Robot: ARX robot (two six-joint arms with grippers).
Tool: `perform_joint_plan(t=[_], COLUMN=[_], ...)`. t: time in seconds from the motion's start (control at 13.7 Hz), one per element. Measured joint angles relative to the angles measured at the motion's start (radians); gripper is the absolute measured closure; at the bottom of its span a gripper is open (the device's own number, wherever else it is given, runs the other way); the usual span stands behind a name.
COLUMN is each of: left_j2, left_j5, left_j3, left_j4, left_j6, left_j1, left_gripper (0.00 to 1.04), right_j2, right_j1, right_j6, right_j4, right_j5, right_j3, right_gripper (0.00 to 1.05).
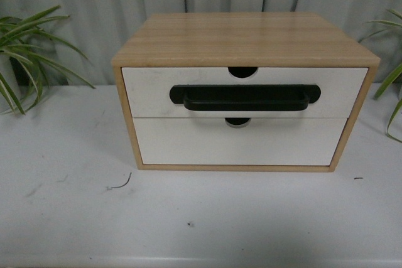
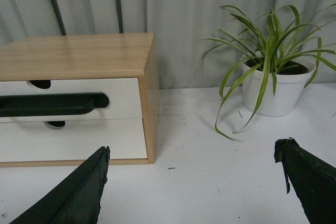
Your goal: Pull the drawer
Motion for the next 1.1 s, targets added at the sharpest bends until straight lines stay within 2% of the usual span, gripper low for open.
perform_joint_plan(t=[0.37, 0.44, 0.51, 0.58, 0.66, 0.73, 0.95, 1.1], left_j2=[0.000, 0.019, 0.153, 0.286, 0.335, 0.396, 0.736, 1.001], left_j5=[0.000, -0.063, -0.275, -0.444, -0.534, -0.543, -0.389, -0.306], left_j3=[0.000, 0.020, 0.111, 0.175, 0.180, 0.190, 0.294, 0.462], left_j4=[0.000, -0.079, -0.263, -0.320, -0.275, -0.195, 0.112, 0.269], left_j6=[0.000, -0.029, -0.132, -0.250, -0.312, -0.339, -0.341, -0.287], left_j1=[0.000, -0.021, -0.132, -0.201, -0.190, -0.158, -0.066, -0.039], left_gripper=[0.07, 0.07, 0.07, 0.07, 0.07, 0.07, 0.07, 0.07], right_j2=[0.000, 0.022, 0.135, 0.243, 0.339, 0.477, 0.907, 1.139], right_j1=[0.000, -0.020, -0.049, -0.063, -0.066, -0.065, -0.039, -0.017], right_j6=[0.000, 0.028, 0.067, 0.085, 0.087, 0.084, 0.045, 0.004], right_j4=[0.000, -0.047, 0.016, 0.120, 0.229, 0.361, 0.705, 0.768], right_j5=[0.000, -0.053, -0.114, -0.148, -0.156, -0.158, -0.147, -0.137], right_j3=[0.000, 0.012, 0.019, 0.027, 0.048, 0.083, 0.235, 0.392], right_gripper=[0.06, 0.06, 0.06, 0.06, 0.06, 0.06, 0.06, 0.06])
